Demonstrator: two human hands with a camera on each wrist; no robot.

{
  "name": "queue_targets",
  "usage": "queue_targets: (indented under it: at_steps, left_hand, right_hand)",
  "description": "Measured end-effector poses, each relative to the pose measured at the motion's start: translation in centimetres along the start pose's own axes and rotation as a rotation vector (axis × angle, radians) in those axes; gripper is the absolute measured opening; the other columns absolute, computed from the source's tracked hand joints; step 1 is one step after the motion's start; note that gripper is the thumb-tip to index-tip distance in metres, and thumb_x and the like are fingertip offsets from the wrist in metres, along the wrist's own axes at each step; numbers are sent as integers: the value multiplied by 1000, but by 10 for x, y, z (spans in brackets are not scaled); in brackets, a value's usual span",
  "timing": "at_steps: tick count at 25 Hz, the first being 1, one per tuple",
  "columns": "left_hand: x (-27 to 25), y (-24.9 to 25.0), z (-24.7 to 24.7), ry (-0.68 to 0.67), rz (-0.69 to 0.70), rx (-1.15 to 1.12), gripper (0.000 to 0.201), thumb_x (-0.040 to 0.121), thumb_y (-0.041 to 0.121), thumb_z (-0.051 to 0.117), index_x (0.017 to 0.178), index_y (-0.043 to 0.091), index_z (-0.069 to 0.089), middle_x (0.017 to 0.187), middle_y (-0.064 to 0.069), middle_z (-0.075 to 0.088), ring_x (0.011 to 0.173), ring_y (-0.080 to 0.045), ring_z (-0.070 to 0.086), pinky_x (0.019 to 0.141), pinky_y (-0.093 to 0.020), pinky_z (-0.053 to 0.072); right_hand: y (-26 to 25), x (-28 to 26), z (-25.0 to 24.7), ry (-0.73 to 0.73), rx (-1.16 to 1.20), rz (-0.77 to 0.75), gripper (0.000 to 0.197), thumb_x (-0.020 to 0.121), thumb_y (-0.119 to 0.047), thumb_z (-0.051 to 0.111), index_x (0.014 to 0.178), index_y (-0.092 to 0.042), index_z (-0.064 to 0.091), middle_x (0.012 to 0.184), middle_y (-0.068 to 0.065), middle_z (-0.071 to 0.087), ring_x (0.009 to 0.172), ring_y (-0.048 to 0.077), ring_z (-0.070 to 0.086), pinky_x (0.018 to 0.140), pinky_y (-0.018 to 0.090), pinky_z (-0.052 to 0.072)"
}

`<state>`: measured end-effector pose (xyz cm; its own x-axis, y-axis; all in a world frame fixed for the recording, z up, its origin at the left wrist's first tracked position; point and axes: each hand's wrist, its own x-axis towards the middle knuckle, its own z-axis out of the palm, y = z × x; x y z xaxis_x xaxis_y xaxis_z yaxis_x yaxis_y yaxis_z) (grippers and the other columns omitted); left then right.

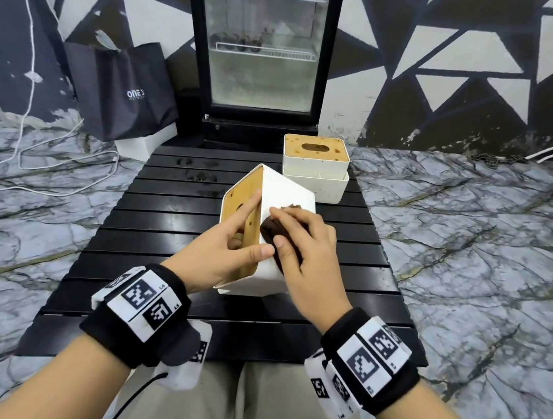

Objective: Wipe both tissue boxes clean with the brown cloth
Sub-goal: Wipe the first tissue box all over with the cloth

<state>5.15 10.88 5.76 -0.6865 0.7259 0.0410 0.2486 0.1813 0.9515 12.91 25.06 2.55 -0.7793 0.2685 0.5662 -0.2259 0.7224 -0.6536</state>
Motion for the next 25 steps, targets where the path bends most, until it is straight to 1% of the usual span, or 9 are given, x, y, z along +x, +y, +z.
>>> queue_targets:
  at_steps: [3,5,7,10,13,16,19,22,25]
  left_hand:
    - [0,-2,-2,-20,-3,-7,88,72,38,67,141,51,15,123,17,57,109,-3,61,92,-13,45]
    - [1,-3,-2,-27,-1,-22,89,73,33,66,144,46,14,122,13,59,106,-5,63,95,-18,46]
    - [1,-3,-2,-24,2,-24,90,72,35,68,143,47,15,121,12,60,104,-7,64,96,-22,46]
    - [0,-3,-3,2,2,-16,88,61,50,70,133,59,19,121,15,59,106,-4,63,91,-14,46]
    - [-2,-3,-5,28,-9,-32,84,58,52,69,126,64,23,121,15,59,107,-5,63,86,-9,44]
    - [-2,-3,-2,56,-4,-53,92,66,46,79,136,56,19,118,11,60,104,-7,64,88,-11,46]
    - [1,-4,-1,102,-10,-67,96,69,37,72,146,42,15,120,5,59,105,-7,62,91,-13,46]
    - [2,-8,-4,112,-9,-63,95,71,39,72,147,41,15,128,0,57,114,-8,58,100,-20,42]
    - [0,-9,-6,104,-13,-44,94,73,42,73,147,43,13,130,0,56,110,-4,59,97,-17,43]
  right_hand:
    - [3,-4,-5,-16,16,-28,40,89,-36,37,126,-32,51,120,-15,42,105,6,31,97,2,18]
    - [6,2,-8,-20,30,7,38,90,-33,40,126,-30,52,120,-15,42,105,7,31,95,2,18]
    - [5,7,-7,-16,28,62,39,89,-30,41,126,-29,52,122,-11,45,106,11,32,93,3,20]
    - [-2,3,-2,-14,28,69,38,89,-30,41,126,-31,51,125,-8,47,106,12,32,93,5,21]
    - [-2,-10,-1,-18,24,8,40,89,-37,37,127,-33,50,123,-12,46,107,9,32,97,5,20]
    - [4,-9,-5,-23,20,27,38,91,-36,38,127,-32,50,121,-15,44,106,9,32,95,3,19]
    - [0,-4,-3,-32,22,97,39,90,-31,39,127,-28,50,125,-8,47,105,10,30,92,7,21]
    - [-6,-8,1,-43,7,44,41,91,-38,35,129,-29,49,127,-6,48,108,11,32,95,12,24]
    - [2,-9,-2,-46,11,9,43,89,-40,32,127,-30,50,126,-6,49,108,12,34,97,9,23]
